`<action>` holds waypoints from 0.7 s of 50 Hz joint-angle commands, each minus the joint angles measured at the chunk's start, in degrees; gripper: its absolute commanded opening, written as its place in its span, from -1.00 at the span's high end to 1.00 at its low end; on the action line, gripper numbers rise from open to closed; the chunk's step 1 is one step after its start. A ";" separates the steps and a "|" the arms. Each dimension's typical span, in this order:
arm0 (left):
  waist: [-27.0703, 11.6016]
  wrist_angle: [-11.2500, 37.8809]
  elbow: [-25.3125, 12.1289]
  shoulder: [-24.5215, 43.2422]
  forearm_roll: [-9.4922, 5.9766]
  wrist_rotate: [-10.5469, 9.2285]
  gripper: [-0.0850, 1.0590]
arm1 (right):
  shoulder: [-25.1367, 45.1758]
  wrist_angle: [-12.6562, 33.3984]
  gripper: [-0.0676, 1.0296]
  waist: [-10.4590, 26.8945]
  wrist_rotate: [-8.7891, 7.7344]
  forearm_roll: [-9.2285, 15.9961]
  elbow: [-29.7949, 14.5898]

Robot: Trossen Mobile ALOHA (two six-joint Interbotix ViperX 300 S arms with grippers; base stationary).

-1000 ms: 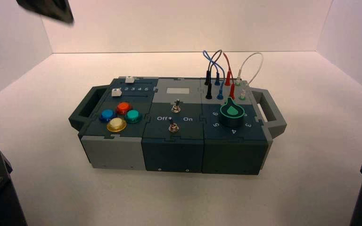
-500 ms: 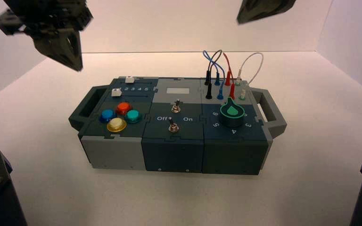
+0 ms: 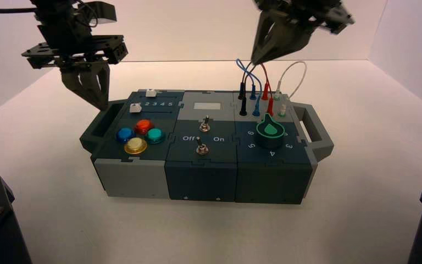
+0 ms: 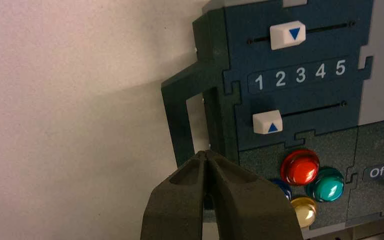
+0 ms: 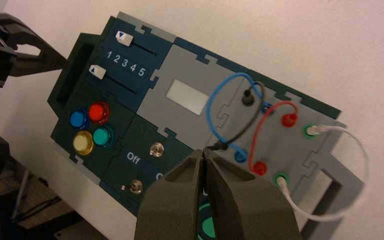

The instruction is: Flip the top switch off with the right gripper.

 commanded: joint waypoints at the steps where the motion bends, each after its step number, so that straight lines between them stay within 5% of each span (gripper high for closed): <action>1: -0.35 0.00 -1.41 -0.18 -0.18 0.00 0.91 | 1.76 -0.44 0.92 1.58 0.26 1.23 -2.81; 35: -3.08 0.00 -1.67 4.75 -0.35 0.00 0.91 | 12.13 0.18 0.92 8.44 0.26 7.47 -5.63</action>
